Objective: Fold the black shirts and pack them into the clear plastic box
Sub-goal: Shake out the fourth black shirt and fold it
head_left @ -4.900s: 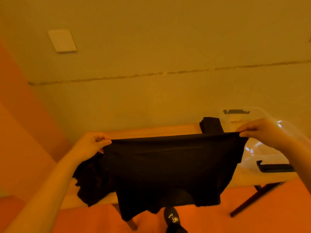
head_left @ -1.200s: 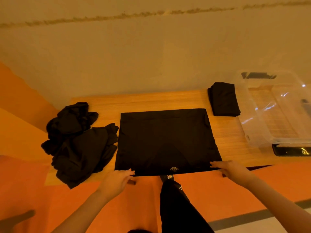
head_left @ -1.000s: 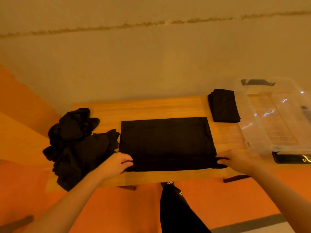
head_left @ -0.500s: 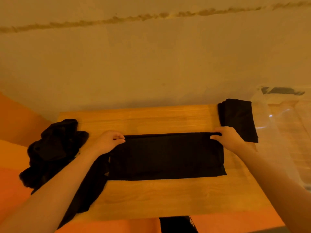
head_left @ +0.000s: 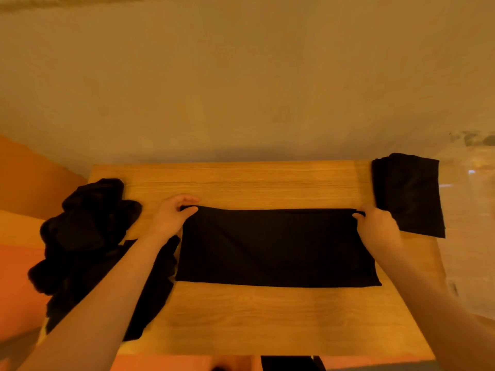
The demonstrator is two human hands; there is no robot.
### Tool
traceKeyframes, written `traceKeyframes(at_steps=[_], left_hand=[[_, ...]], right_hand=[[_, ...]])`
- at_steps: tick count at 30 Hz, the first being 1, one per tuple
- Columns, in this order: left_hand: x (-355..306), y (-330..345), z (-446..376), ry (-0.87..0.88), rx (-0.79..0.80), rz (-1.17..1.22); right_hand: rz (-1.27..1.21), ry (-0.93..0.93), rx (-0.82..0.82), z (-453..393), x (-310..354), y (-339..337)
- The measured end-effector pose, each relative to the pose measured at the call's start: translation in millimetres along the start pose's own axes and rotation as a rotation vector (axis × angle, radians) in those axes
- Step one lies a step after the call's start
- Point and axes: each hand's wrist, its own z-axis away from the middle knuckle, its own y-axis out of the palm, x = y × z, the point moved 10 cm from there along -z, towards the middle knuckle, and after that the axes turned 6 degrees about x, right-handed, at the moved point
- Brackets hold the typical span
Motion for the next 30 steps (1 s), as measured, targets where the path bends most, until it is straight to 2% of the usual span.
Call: traceKeyframes(at_steps=[6, 9, 10, 12, 13, 15, 17, 22, 27, 30], left_hand=[[13.4, -8.7, 8.5, 0.064, -0.304, -0.243], [-23.6, 10.8, 44.1, 0.324, -0.495, -0.565], [-37.5, 35.8, 56.6, 0.435, -0.464, -0.635], [-48.9, 101.8, 72.8, 0.575, -0.253, -0.768], [-44.4, 131.5, 75.9, 0.569, -0.139, -0.846], [-23.9, 160.1, 69.7, 0.476, -0.037, -0.984], [-5.4, 154.6, 55.6, 0.377, -0.04, -1.039], [22.0, 97.6, 26.7, 0.217, -0.111, -0.964], [23.9, 67.3, 9.8, 0.201, -0.138, -0.981], [6.2, 69.6, 8.6, 0.184, -0.188, -0.991]], right_hand=[[-0.008, -0.039, -0.148, 11.9, 4.7, -3.3], [0.129, -0.177, -0.326, 33.3, 33.9, -16.1], [0.163, -0.27, -0.344, 43.4, 53.3, -10.4], [0.193, -0.499, -0.242, 66.0, 97.7, 26.0], [0.226, -0.612, -0.162, 77.3, 117.0, 51.0], [0.341, -0.712, -0.002, 86.1, 132.8, 96.0], [0.411, -0.672, 0.08, 71.2, 122.9, 110.7], [0.357, -0.517, 0.011, 32.8, 74.0, 83.2], [0.305, -0.297, -0.003, 17.6, 13.6, 60.2], [0.37, -0.279, -0.051, 23.5, 14.1, 51.0]])
